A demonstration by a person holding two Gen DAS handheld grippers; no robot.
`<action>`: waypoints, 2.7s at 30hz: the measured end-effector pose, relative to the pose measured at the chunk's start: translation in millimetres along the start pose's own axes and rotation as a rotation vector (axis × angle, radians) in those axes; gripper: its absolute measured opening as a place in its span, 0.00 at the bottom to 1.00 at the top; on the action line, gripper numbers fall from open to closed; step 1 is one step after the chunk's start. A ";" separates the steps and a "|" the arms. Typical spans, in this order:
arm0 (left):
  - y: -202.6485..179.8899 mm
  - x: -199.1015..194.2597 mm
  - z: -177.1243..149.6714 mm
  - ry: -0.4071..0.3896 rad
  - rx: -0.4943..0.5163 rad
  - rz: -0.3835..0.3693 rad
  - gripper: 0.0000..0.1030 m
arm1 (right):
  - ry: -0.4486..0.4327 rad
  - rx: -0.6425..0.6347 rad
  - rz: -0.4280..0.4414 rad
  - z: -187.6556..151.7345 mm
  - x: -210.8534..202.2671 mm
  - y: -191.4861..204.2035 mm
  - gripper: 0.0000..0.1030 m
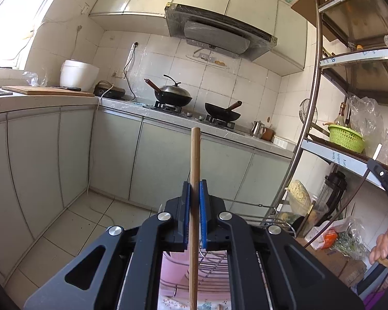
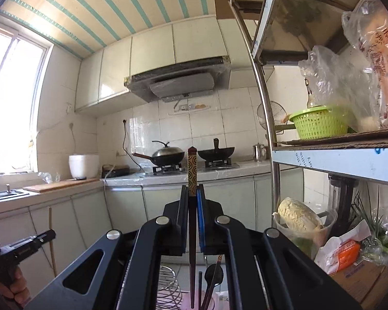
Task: Organize utensils
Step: 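Lower the gold-tipped chopstick into the pink cup with the right tool, then lower the wooden chopstick into the pink cup and open the left tool while the right opens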
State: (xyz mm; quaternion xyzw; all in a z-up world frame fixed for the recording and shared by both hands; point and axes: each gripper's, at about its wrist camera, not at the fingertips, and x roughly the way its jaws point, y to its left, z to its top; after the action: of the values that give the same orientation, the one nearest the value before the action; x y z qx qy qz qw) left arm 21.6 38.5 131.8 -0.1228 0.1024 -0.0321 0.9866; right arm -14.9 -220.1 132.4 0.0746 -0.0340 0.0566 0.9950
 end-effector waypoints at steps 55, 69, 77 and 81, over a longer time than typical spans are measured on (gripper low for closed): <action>78.7 97.3 -52.6 0.105 -0.218 0.086 0.40 | 0.348 0.107 -0.012 -125.7 66.4 -39.7 0.41; 71.2 42.1 -46.2 0.080 -0.155 0.070 0.41 | 0.401 0.174 -0.031 -143.5 24.0 -40.4 0.44; 68.8 21.3 -38.8 0.062 -0.141 0.041 0.41 | 0.481 0.168 -0.019 -167.0 7.8 -28.6 0.44; 76.3 11.2 -33.8 0.059 -0.174 0.032 0.41 | 0.506 0.167 -0.009 -174.6 3.7 -21.2 0.44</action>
State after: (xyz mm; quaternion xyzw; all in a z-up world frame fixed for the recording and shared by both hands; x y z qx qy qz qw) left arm 28.4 103.4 78.6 -0.2055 0.1360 -0.0107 0.9691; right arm 1.6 -214.0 -42.6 0.1398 0.2211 0.0715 0.9625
